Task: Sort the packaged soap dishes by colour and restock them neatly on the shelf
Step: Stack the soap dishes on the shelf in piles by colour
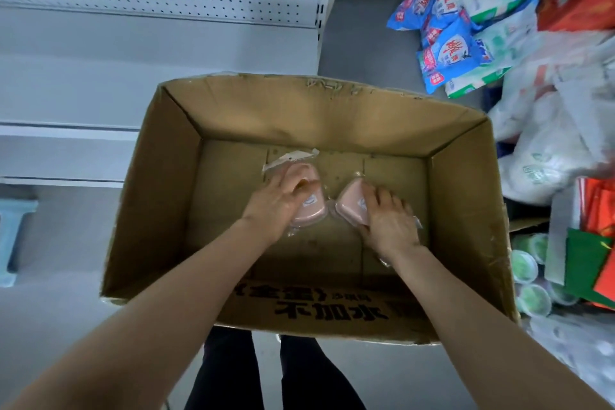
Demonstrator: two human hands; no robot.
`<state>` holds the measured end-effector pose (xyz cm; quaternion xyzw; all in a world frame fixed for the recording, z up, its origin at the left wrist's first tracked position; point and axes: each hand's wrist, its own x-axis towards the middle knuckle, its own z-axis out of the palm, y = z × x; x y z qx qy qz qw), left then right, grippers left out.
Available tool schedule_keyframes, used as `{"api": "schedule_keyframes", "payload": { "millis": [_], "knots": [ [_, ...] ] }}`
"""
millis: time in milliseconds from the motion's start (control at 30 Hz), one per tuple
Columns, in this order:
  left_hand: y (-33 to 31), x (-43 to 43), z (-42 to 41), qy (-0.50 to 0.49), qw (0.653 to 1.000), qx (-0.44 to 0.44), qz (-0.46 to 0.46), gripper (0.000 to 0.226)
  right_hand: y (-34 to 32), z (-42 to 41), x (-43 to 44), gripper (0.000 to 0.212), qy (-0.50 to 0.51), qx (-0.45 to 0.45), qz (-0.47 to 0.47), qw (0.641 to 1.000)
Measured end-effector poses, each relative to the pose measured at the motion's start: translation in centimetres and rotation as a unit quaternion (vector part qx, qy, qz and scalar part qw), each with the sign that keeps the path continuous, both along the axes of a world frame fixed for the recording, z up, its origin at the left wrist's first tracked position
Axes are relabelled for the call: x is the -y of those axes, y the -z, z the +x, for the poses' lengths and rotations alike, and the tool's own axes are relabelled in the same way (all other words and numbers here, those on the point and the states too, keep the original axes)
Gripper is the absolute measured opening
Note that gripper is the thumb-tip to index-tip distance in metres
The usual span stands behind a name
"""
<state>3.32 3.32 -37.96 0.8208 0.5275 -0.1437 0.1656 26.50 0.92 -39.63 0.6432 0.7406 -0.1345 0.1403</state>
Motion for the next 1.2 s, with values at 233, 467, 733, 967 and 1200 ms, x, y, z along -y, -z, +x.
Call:
{"api": "schedule_keyframes", "payload": {
  "millis": [233, 467, 733, 967, 1200],
  "knots": [
    [2.6, -4.0, 0.3, 0.17, 0.983, -0.058, 0.026, 0.083, 0.5, 0.3, -0.3, 0.094, 0.021, 0.003, -0.017, 1.0],
    [-1.0, -1.3, -3.2, 0.047, 0.998, -0.037, -0.016, 0.088, -3.0, -0.9, -0.4, 0.092, 0.058, -0.011, -0.002, 0.998],
    [-9.4, 2.0, -7.8, -0.094, 0.995, -0.001, 0.028, 0.081, -12.1, -4.5, -2.3, 0.082, -0.03, -0.049, 0.089, 0.994],
    [-18.6, 2.1, -13.6, -0.138, 0.983, 0.0, 0.122, 0.084, -21.7, -9.3, -5.1, 0.077, -0.167, -0.121, 0.198, 0.958],
    [-27.7, -1.3, -20.0, -0.155, 0.96, 0.056, 0.228, 0.09, -30.8, -14.1, -9.4, 0.075, -0.221, -0.142, 0.308, 0.914]
  ]
}}
